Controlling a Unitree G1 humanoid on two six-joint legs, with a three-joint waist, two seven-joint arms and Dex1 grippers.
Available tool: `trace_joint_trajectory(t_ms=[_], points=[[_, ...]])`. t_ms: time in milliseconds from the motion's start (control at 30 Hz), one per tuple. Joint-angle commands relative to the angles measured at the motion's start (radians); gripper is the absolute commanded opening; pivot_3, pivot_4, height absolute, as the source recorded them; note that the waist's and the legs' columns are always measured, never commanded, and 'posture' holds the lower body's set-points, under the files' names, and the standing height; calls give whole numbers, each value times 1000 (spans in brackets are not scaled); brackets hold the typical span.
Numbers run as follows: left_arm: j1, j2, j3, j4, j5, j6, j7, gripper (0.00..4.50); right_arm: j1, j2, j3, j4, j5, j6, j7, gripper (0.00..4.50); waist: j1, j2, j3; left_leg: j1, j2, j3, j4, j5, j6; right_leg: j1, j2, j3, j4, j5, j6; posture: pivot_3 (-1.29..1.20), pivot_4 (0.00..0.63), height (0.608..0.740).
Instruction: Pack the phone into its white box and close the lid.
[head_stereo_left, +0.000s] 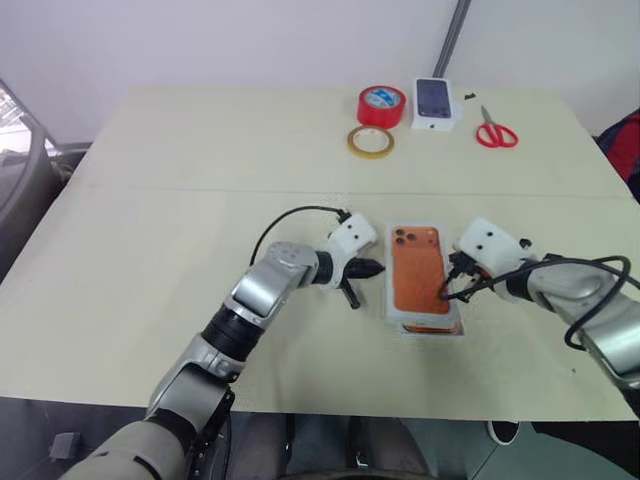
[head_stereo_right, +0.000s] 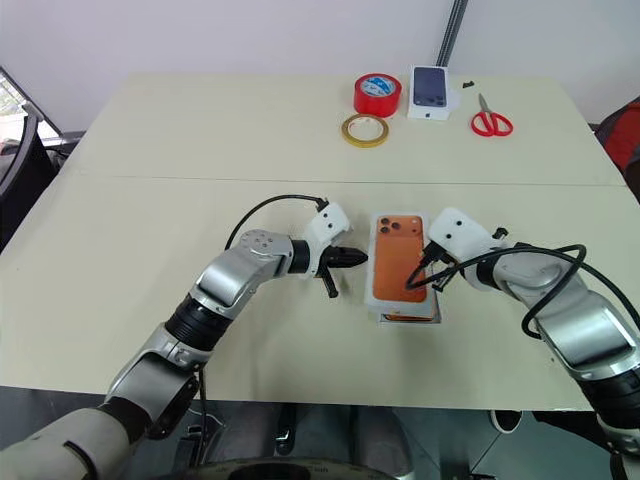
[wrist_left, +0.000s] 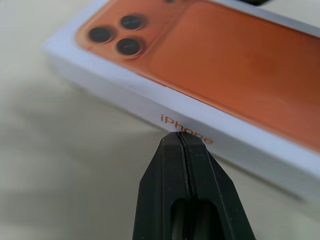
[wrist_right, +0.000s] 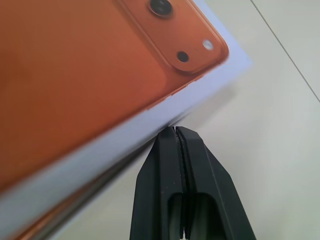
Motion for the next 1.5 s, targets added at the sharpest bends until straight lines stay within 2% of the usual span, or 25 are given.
trace_joint_trajectory(t_ms=[33, 767, 967, 1067, 1200, 1300, 1500], points=[[-12, -19, -30, -67, -17, -7, -22, 0, 19, 9, -32, -72, 4, -2, 29, 26, 0, 0, 0, 0, 0, 0, 0, 0, 0, 0, 0, 0, 0, 0, 0, 0, 150, 740], [-4, 9, -70, -83, -4, -6, -42, 0, 118, 18, -94, -118, -42, 16, 61, 26, 0, 0, 0, 1, 0, 0, 0, -1, 1, 0, 0, 0, 0, 0, 0, 0, 150, 740], [-20, 24, -1, -69, -27, 0, -30, 0, 173, -24, -237, -117, -8, -11, 153, 26, 1, 0, 0, 1, 0, 0, 0, -1, 1, 1, 0, 0, 0, 0, 0, 0, 150, 740], [-38, 13, 60, -63, -63, 6, -21, 0, 238, -21, -362, -142, 63, -59, 259, 26, 0, 0, 0, 1, 0, 0, 0, -1, 1, 1, 1, 0, 0, 0, 0, 0, 150, 740], [-59, -16, 76, -49, -77, -3, -14, 0, 298, -2, -435, -185, 146, -50, 334, 26, 1, 0, 0, 2, 0, 0, 0, -1, 2, 2, 1, 0, 0, 0, 0, 0, 150, 740], [-74, -54, 47, -17, -60, -15, 0, 0, 357, 20, -413, -251, 187, -33, 346, 26, 2, 0, 0, 2, 0, 0, 0, -1, 2, 3, 1, 0, 0, 0, 0, 0, 150, 740], [-75, -77, -41, 58, -1, -49, 1, 0, 433, 36, -330, -286, 144, -45, 300, 26, 0, 0, 0, 3, 0, 0, 0, -1, 2, 3, 2, 0, 0, 0, 0, 0, 150, 740]])
